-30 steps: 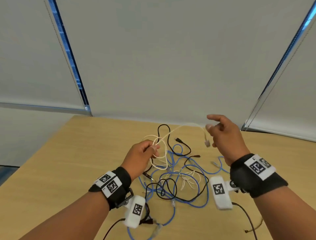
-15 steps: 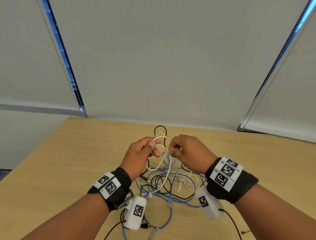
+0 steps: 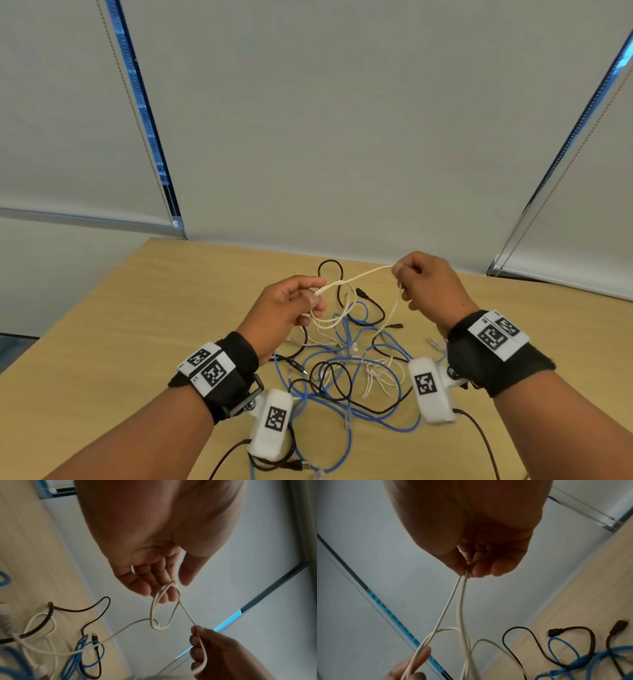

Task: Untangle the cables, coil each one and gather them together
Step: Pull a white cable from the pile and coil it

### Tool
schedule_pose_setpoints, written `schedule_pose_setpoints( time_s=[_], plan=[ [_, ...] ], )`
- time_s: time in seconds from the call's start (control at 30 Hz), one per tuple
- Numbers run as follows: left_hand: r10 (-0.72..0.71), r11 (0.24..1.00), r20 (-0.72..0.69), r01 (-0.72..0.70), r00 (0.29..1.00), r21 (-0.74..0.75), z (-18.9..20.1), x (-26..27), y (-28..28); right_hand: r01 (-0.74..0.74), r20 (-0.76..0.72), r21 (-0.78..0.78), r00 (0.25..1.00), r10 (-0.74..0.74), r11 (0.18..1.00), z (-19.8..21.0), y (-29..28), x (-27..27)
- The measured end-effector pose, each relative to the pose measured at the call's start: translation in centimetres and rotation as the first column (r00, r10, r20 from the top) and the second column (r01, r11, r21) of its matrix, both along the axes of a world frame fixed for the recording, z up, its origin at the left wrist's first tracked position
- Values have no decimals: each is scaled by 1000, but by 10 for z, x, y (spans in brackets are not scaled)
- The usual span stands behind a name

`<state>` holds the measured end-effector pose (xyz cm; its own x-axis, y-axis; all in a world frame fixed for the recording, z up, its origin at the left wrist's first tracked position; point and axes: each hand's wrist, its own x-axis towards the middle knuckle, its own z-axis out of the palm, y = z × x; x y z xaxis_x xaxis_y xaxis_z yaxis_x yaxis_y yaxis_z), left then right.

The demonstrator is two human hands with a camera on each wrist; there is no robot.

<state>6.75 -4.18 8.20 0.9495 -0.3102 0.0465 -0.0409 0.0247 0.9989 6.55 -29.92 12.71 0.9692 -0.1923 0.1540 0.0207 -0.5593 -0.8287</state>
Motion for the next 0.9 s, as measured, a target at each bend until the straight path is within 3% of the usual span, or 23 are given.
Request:
schedule_pose_setpoints(
  time_s=[0.13, 0.27, 0.33, 0.4, 0.53, 0.6, 0.63, 0.67, 0.73, 0.8, 0.83, 0.9],
  plan=[
    [28, 999, -34, -29, 999, -24, 0, 6, -1, -150, 54, -95, 986, 155, 984, 1, 7, -6],
    [15, 1000, -3, -15, 1000, -23, 6, 10, -10, -166, 222, -307, 945, 240, 937, 11, 22, -6],
    [7, 1000, 26, -7, 1000, -10, 10, 11, -15, -250, 134, -395, 936, 325, 884, 16, 28, -5],
    [9, 1000, 67, -11, 998, 27, 13, 14, -19, -342, 35, -384, 923, 383, 858, 18, 31, -4],
    [101, 992, 69, -106, 992, 67, 17, 21, -17, -340, -19, -357, 934, 357, 870, 17, 26, 0],
    [211, 977, -31, -211, 977, -26, 20, 30, -6, -272, -16, -194, 961, 275, 942, 15, 14, 3],
    [250, 960, -107, -261, 962, -102, 21, 34, 1, -244, -19, 38, 969, 245, 969, 13, 7, 3],
    [264, 937, -182, -296, 947, -185, 21, 36, 7, -226, -25, 314, 969, 245, 922, 11, 2, 3],
    [238, 890, -272, -321, 933, -323, 21, 38, 13, -193, 6, 699, 965, 264, 688, 5, -2, -1],
    [208, 853, -301, -323, 931, -409, 22, 35, 11, -171, 25, 819, 964, 263, 548, -6, 1, -4],
    [203, 844, -296, -320, 933, -429, 21, 33, 10, -161, 14, 820, 965, 263, 549, -11, 3, -5],
    [188, 863, -249, -281, 950, -420, 22, 30, 8, -161, -21, 755, 963, 268, 636, -16, 7, -6]
  ],
)
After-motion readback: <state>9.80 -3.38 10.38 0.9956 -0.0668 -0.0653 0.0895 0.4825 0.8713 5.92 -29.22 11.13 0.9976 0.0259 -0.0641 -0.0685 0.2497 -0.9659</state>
